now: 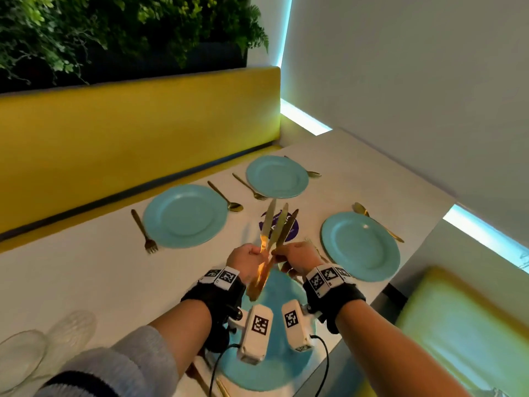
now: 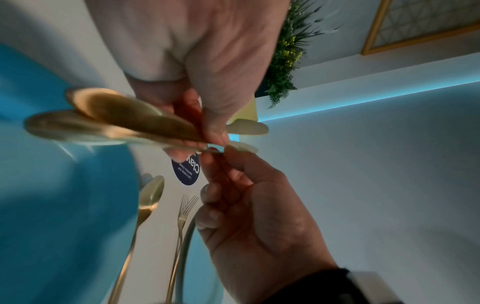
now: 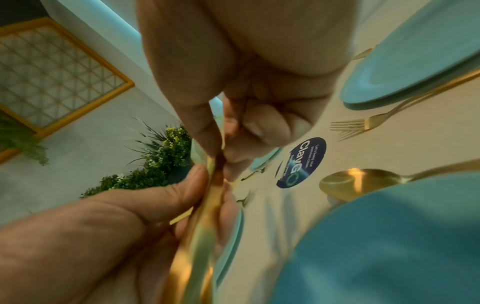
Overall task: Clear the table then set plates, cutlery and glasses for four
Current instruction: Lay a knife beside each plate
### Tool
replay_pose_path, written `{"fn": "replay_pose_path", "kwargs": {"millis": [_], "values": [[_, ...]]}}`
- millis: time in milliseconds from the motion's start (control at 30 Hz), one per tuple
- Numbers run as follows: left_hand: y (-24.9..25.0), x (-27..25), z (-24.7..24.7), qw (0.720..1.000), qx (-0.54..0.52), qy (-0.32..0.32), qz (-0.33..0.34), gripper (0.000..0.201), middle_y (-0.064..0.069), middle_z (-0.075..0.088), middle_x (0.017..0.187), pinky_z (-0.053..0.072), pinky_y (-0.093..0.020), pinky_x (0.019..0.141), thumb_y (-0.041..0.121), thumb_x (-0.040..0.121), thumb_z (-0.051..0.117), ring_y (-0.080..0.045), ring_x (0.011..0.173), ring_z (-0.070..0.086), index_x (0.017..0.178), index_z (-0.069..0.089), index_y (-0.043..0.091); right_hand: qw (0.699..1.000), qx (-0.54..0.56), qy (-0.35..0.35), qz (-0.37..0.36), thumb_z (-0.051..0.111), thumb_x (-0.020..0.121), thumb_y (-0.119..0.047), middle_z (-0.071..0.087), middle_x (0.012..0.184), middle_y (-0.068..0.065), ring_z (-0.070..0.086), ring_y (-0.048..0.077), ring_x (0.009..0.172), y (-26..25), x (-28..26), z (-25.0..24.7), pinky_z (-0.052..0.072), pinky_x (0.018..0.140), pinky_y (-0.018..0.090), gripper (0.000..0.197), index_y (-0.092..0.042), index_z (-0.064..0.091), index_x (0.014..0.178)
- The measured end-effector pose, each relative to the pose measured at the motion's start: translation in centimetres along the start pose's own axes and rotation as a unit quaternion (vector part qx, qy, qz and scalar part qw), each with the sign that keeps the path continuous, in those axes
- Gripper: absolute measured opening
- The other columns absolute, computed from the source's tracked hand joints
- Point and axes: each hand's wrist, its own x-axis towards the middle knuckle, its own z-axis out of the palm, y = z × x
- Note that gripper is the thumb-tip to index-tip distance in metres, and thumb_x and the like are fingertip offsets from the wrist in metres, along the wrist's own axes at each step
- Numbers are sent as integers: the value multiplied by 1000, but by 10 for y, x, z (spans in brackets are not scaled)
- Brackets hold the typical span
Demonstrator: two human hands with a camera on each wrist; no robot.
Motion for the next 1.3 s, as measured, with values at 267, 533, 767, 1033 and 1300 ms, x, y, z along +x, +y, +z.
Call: {"fn": "replay_pose_path", "kwargs": {"millis": [267, 533, 767, 1033, 1300], "values": [[11, 51, 11, 994, -57, 61, -74, 33, -5, 46, 61, 39, -22, 45, 0, 95, 41, -16, 50, 43, 65, 45, 13, 989, -115, 83, 31, 59, 88, -24, 58, 73, 8, 52, 18, 61, 31, 59, -76, 42, 57, 24, 21, -6, 66, 80], [9, 72, 21, 990, -32, 115, -79, 25, -7, 60, 92, 43, -20, 49, 16, 97, 46, -11, 60, 53, 116, 57, 4, 899, -435, 39, 23, 51, 92, -25, 51, 67, -2, 53, 16, 69, 73, 89, -86, 44, 65, 24, 27, -6, 69, 101], [8, 79, 27, 990, -1, 124, -64, 27, -7, 61, 94, 42, -19, 49, 18, 97, 46, -9, 60, 54, 118, 57, 4, 910, -413, 46, 11, 50, 93, -34, 61, 83, 3, 66, 19, 84, 82, 92, -75, 56, 81, 30, 27, -12, 62, 82], [7, 81, 29, 990, -5, 127, -62, 26, -6, 61, 95, 45, -19, 53, 17, 97, 47, -15, 74, 59, 117, 58, 5, 911, -400, 103, 15, 51, 92, -40, 58, 77, 0, 60, 17, 70, 89, 95, -70, 57, 75, 29, 32, -13, 63, 79], [8, 81, 32, 991, 2, 123, -61, 26, -5, 61, 96, 48, -19, 57, 18, 97, 48, -17, 80, 60, 118, 57, 6, 899, -423, 111, -8, 48, 94, -37, 65, 85, 3, 66, 19, 80, 94, 91, -68, 57, 75, 29, 32, -12, 68, 88]]}}
